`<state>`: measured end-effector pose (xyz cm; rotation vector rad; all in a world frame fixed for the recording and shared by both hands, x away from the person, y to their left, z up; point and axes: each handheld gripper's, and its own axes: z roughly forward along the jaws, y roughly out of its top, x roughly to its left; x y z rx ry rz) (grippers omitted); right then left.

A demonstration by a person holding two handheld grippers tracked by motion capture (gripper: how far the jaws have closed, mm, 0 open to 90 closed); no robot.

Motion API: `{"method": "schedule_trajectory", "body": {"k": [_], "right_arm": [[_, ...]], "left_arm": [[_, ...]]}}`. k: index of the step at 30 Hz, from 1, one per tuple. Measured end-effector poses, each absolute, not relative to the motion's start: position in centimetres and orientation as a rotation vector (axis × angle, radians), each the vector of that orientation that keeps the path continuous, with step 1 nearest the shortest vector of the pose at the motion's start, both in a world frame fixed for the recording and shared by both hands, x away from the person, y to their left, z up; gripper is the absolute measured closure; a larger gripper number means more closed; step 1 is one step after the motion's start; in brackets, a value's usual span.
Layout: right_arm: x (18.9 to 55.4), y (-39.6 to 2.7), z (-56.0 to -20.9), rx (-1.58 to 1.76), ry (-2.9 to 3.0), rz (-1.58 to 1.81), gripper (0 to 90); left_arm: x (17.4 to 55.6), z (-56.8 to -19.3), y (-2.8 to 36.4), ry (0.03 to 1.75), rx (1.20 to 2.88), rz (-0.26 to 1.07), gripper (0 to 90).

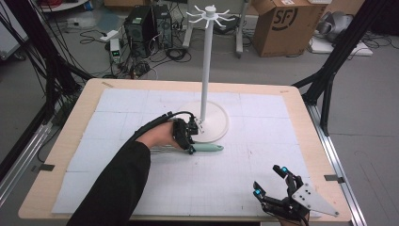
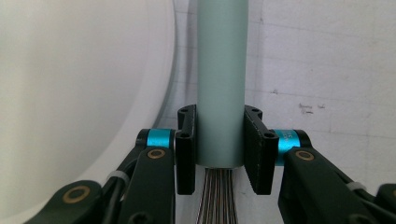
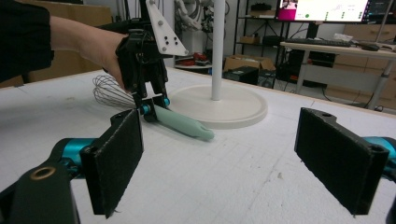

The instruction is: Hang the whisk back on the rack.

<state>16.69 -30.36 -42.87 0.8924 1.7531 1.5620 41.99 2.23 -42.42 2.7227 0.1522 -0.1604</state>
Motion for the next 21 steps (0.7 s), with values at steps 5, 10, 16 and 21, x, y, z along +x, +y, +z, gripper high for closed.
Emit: {"method": "schedule_trajectory", "body": {"k": [5, 10, 16, 21], "right_arm": [[16.7, -30.4, -42.9, 0.897, 1.750, 1.561, 14.6], [16.7, -30.5, -42.9, 0.896, 1.753, 1.554, 14.6], [16.7, -30.4, -42.9, 0.900, 1.753, 1.552, 14.6], [16.7, -30.3, -43.0, 0.900, 1.759, 1.550, 14.6]], "left_arm": [[42.1, -42.0, 2.8, 0.165, 2.724, -0.161, 69.2], [41.9, -40.3, 3.9, 0.158, 2.655, -0.147, 69.2], [41.1, -37.4, 5.0, 0.156, 2.529, -0.101, 69.2], [40.2, -35.6, 5.6, 0.105, 2.464, 0.007, 69.3]]}}
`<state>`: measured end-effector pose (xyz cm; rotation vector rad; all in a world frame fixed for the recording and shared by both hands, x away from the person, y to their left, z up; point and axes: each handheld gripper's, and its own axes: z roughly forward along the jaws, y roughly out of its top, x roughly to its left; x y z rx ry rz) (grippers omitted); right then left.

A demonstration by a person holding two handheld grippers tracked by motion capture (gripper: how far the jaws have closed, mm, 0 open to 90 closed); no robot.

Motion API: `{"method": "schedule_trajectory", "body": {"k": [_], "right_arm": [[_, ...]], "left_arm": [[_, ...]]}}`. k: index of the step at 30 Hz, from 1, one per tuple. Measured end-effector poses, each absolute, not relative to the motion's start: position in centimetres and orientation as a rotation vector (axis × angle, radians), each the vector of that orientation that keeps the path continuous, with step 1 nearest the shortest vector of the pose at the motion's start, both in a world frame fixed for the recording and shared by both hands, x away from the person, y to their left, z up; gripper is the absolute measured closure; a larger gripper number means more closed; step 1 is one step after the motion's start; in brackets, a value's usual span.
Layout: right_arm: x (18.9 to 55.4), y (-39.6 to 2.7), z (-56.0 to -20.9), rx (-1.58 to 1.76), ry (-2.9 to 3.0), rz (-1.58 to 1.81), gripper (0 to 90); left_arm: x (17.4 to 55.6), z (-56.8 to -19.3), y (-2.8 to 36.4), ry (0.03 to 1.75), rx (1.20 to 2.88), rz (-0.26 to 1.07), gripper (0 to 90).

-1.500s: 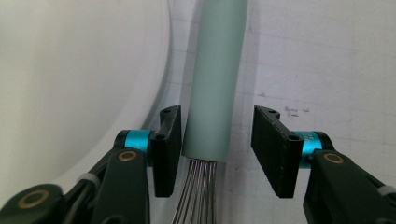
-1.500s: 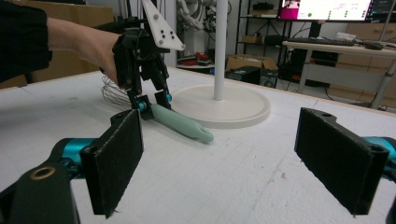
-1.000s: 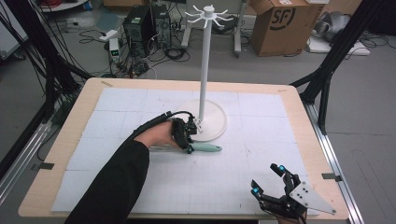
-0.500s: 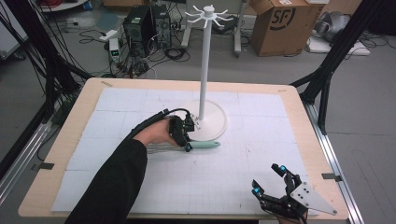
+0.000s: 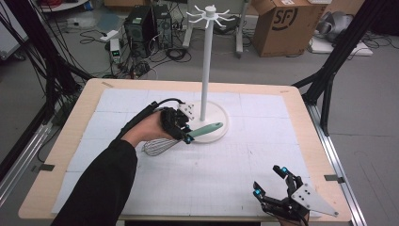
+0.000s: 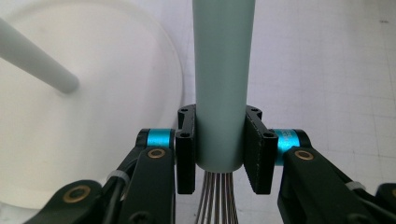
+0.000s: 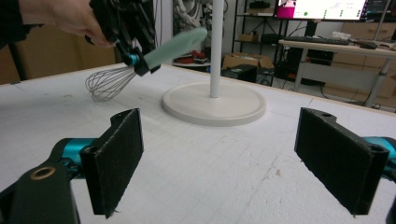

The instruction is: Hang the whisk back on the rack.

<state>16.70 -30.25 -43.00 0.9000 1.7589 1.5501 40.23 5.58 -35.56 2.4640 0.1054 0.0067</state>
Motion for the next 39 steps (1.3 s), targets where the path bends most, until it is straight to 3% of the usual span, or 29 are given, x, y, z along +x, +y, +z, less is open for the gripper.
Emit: {"method": "schedule_trajectory", "body": {"k": [18, 39], "right_arm": [[16.7, -30.3, -43.1, 0.915, 1.757, 1.541, 14.6], [16.7, -30.3, -43.0, 0.910, 1.752, 1.558, 14.6]], "left_arm": [[39.8, -29.9, 9.7, 0.187, 2.107, 0.026, 69.2], [40.9, -21.4, 13.5, 0.247, 1.902, 0.128, 69.2]]}}
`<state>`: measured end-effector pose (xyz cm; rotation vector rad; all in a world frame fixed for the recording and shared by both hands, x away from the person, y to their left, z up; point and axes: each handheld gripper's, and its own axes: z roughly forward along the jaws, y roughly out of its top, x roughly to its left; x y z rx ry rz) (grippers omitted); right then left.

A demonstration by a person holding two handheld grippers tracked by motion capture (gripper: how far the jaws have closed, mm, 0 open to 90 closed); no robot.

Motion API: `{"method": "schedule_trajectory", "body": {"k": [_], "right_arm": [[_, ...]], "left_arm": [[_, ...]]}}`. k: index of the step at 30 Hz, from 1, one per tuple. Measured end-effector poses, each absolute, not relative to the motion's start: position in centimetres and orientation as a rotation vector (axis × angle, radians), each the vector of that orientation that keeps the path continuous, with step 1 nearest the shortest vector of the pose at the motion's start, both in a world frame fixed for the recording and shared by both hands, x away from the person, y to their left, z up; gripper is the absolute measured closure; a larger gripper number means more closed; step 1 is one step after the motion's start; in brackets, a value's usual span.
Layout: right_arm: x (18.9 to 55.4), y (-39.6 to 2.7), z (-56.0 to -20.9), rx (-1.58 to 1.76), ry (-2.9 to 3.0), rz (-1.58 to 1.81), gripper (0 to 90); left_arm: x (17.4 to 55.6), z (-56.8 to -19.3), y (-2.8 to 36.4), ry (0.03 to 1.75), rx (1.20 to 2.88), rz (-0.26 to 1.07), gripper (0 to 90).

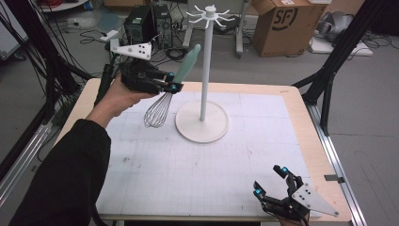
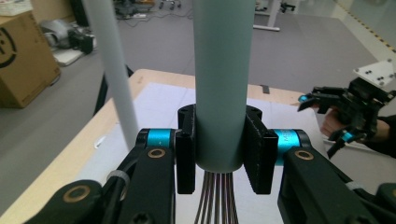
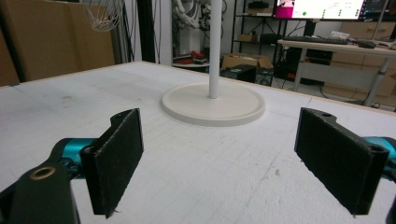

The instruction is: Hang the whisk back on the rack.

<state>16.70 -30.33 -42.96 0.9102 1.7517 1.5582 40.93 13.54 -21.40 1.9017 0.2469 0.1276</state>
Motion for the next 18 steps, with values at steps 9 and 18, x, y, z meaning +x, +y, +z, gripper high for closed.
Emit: {"method": "schedule_trajectory", "body": {"k": [9, 18], "right_arm": [[16.6, -30.2, -43.0, 0.883, 1.765, 1.557, 14.6], [16.4, -30.3, -42.9, 0.881, 1.759, 1.568, 14.6]], "left_arm": [[42.6, -19.7, 14.2, 0.279, 1.852, 0.187, 69.2], [43.9, -19.3, 14.6, 0.318, 1.827, 0.238, 69.2]]}}
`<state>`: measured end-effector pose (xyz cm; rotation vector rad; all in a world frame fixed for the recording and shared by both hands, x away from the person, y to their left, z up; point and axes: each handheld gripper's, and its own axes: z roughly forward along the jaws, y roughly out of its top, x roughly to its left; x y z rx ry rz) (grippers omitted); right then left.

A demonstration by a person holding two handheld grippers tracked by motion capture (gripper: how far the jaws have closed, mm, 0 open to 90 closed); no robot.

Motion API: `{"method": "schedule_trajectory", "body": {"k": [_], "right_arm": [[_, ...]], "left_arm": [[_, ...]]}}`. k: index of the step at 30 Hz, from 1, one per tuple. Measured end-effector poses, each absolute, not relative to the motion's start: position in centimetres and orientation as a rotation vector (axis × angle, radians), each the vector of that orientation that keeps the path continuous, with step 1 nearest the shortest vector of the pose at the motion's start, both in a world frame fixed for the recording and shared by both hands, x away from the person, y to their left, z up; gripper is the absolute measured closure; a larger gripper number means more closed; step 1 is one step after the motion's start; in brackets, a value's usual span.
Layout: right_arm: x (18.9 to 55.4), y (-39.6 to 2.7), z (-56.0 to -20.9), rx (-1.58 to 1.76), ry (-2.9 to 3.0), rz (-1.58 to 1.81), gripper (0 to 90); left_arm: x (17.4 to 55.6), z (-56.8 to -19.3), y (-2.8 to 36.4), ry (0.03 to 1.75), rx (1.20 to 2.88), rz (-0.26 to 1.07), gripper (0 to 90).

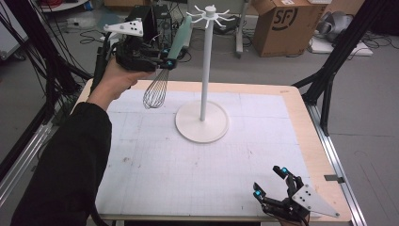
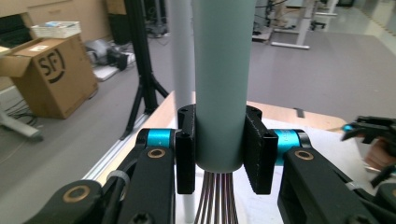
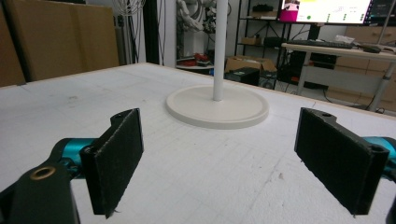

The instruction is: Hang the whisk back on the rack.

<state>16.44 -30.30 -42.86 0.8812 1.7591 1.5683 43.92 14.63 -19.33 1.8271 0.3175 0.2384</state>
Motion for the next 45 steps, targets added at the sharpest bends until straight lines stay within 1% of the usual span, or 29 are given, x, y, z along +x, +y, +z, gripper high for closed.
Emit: {"method": "schedule_trajectory", "body": {"k": [14, 27, 32, 37, 45], "right_arm": [[16.4, -30.4, -42.8, 0.882, 1.754, 1.571, 14.6], [16.3, -30.6, -42.8, 0.888, 1.749, 1.568, 14.6], [16.2, -30.7, -42.8, 0.890, 1.744, 1.567, 14.6], [16.0, -30.8, -42.8, 0.888, 1.743, 1.564, 14.6], [15.7, -31.1, -42.7, 0.893, 1.727, 1.563, 14.6]], "left_arm": [[44.8, -19.0, 13.7, 0.329, 1.867, 0.290, 69.2], [45.9, -20.0, 11.6, 0.338, 1.900, 0.304, 69.1], [46.0, -20.3, 11.2, 0.336, 1.891, 0.300, 69.1], [46.1, -21.1, 11.0, 0.351, 1.832, 0.262, 69.1], [46.1, -21.4, 10.4, 0.362, 1.805, 0.266, 68.8]]}}
